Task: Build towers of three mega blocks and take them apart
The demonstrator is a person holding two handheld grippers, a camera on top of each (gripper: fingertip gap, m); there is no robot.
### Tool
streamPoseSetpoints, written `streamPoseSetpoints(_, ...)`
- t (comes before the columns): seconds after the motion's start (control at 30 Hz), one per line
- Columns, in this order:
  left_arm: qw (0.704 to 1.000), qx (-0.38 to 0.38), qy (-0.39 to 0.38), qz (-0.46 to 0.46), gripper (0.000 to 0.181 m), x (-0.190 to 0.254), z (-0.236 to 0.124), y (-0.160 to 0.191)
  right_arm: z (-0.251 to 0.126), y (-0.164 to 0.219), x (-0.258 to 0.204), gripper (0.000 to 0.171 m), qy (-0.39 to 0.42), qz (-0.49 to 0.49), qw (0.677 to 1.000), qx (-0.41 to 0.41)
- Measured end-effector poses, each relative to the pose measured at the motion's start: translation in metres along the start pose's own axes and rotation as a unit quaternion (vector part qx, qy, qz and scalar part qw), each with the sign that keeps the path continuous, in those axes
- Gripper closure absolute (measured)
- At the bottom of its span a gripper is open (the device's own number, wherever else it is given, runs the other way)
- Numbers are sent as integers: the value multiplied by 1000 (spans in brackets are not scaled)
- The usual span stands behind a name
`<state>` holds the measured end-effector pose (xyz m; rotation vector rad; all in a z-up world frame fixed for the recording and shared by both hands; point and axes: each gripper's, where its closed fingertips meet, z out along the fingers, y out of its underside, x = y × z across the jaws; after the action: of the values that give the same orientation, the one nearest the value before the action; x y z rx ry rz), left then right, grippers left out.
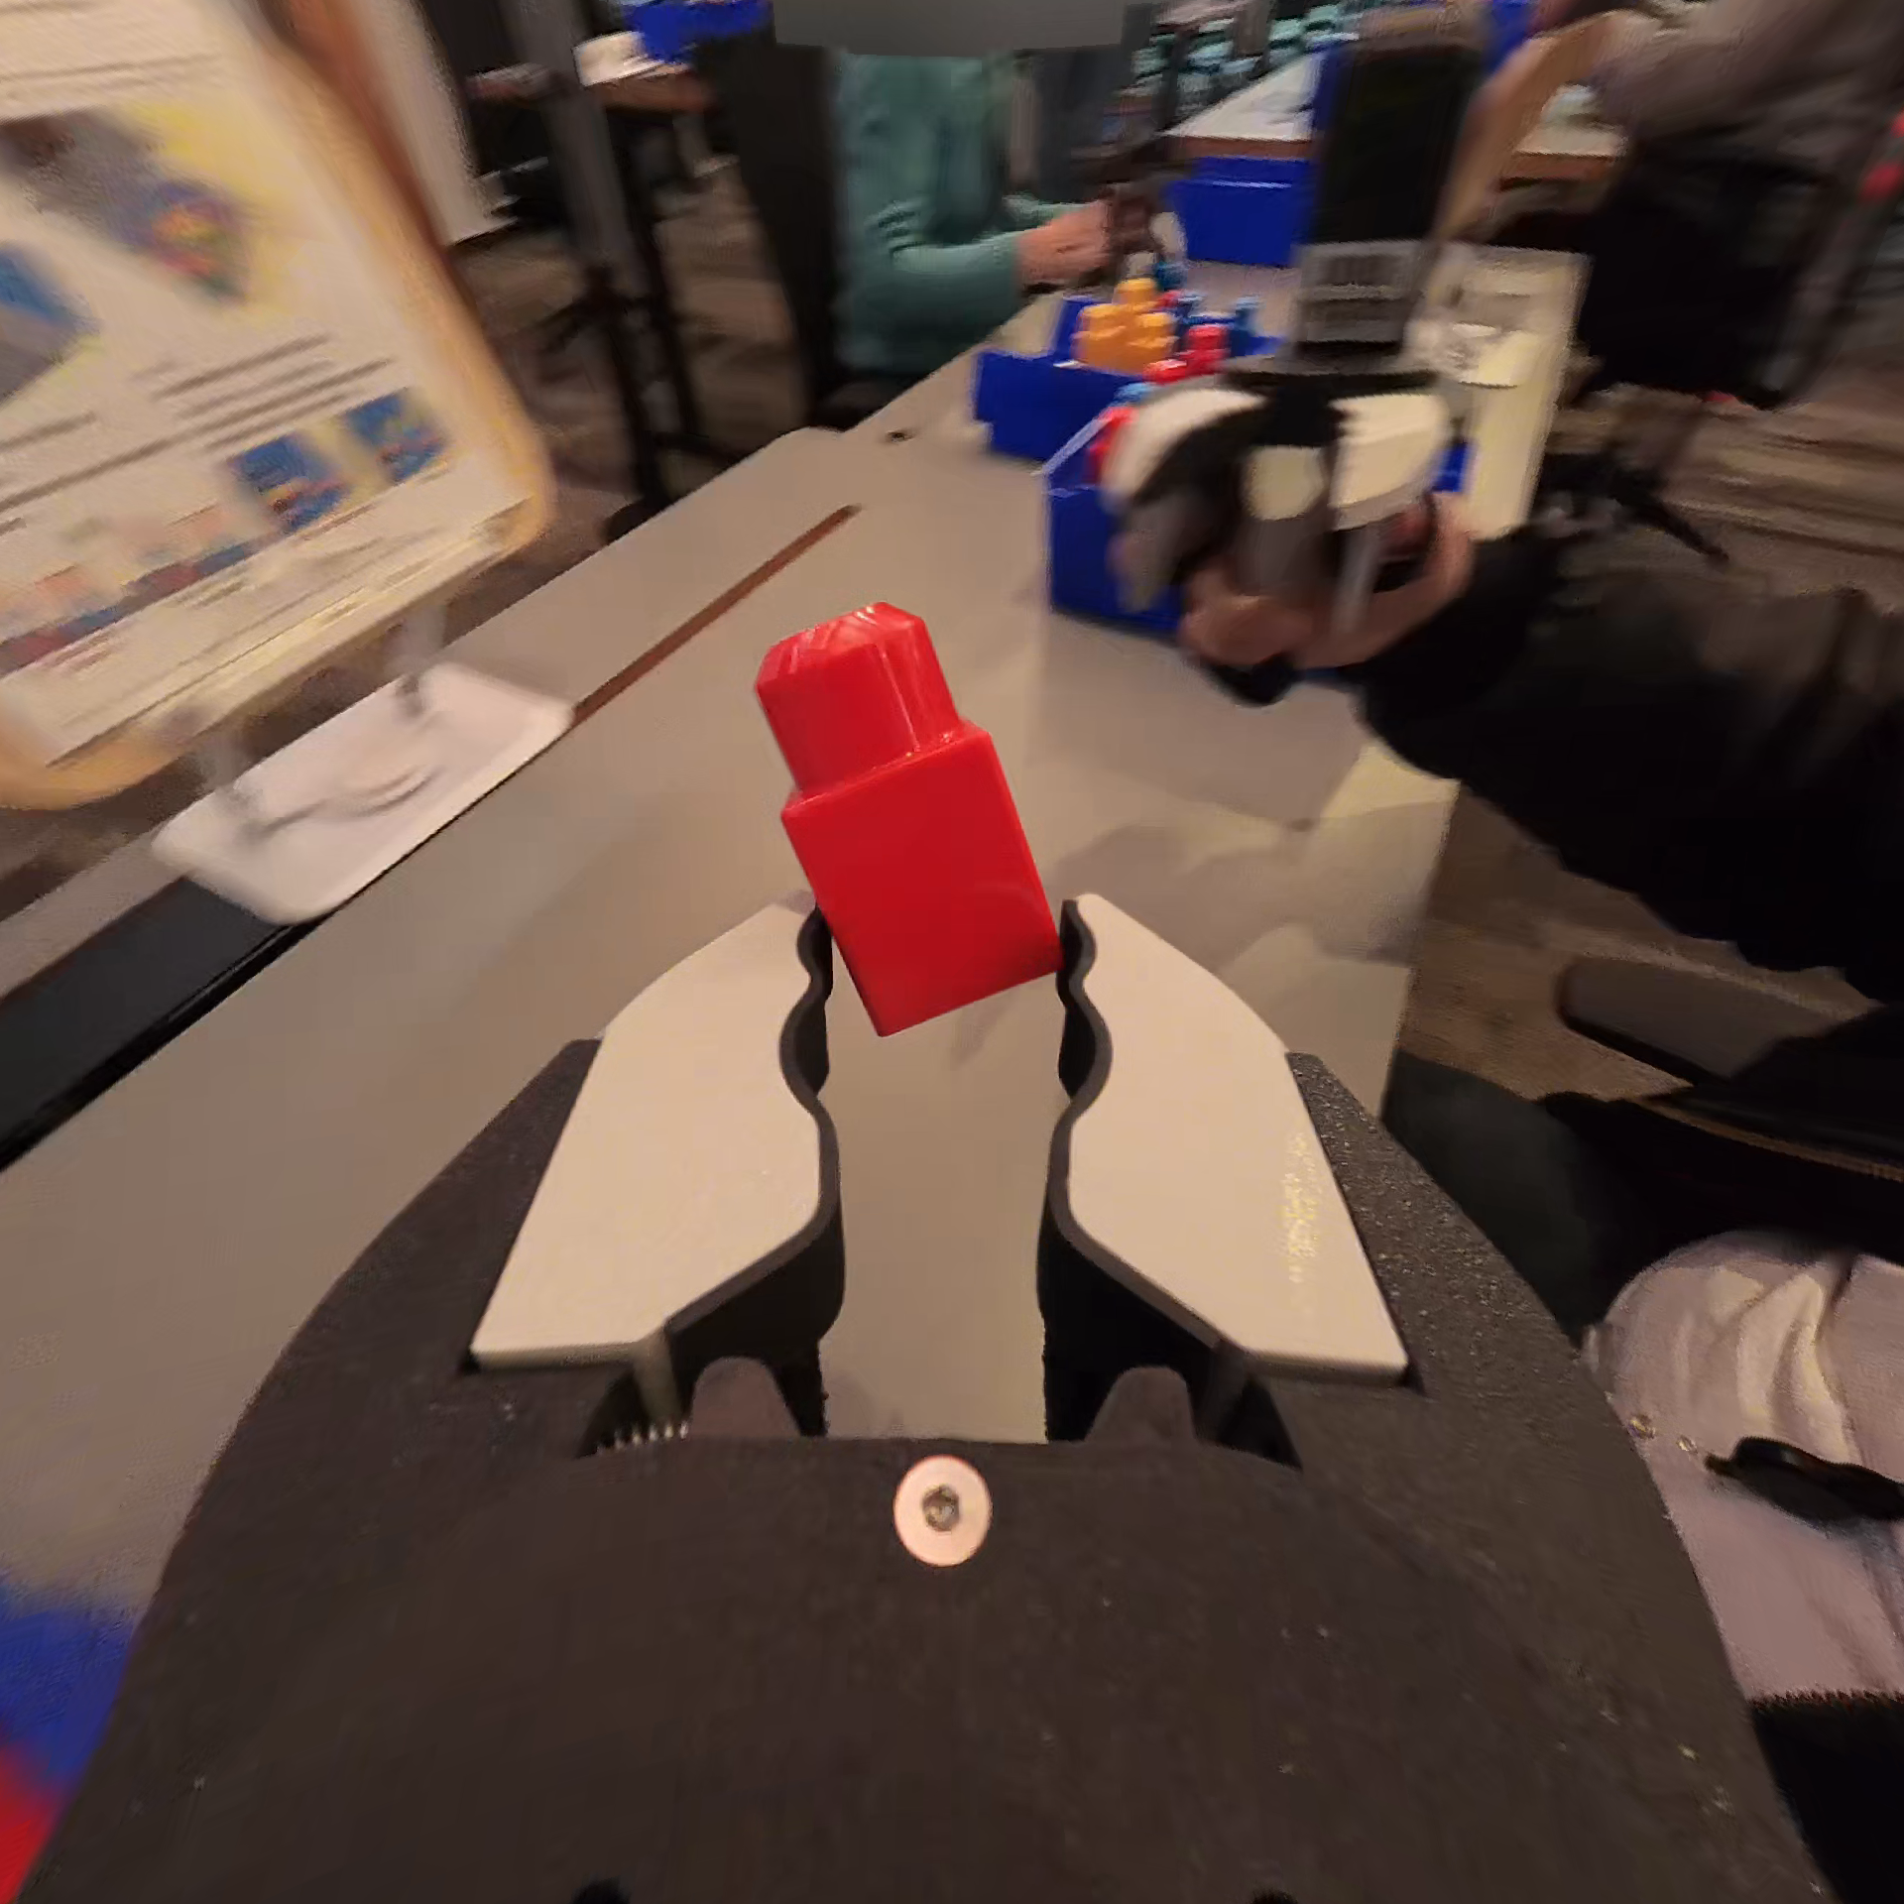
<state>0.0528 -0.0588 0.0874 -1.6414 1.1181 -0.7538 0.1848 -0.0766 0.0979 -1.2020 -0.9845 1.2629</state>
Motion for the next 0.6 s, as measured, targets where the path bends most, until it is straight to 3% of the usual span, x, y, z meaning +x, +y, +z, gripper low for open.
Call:
streamPoseSetpoints(0.17,994,23,93,47,139,63,64,-14,43,-11,-9,111,-71,32,997,19)
streamPoseSetpoints(0.37,987,54,147,39,140,80,68,-26,44,4,-21,108,-113,62,992,-8)
streamPoseSetpoints(0.43,985,54,162,25,139,81,69,-25,46,7,-23,114,-123,62,990,-13)
streamPoseSetpoints(0.47,984,51,168,21,139,82,69,-23,46,9,-26,131,-136,62,989,-18)
streamPoseSetpoints(0.5,984,48,168,20,139,81,70,-20,46,9,-27,136,-142,66,988,-21)
streamPoseSetpoints(0.6,986,34,161,6,135,76,70,-9,48,15,-22,136,-134,63,989,-29)
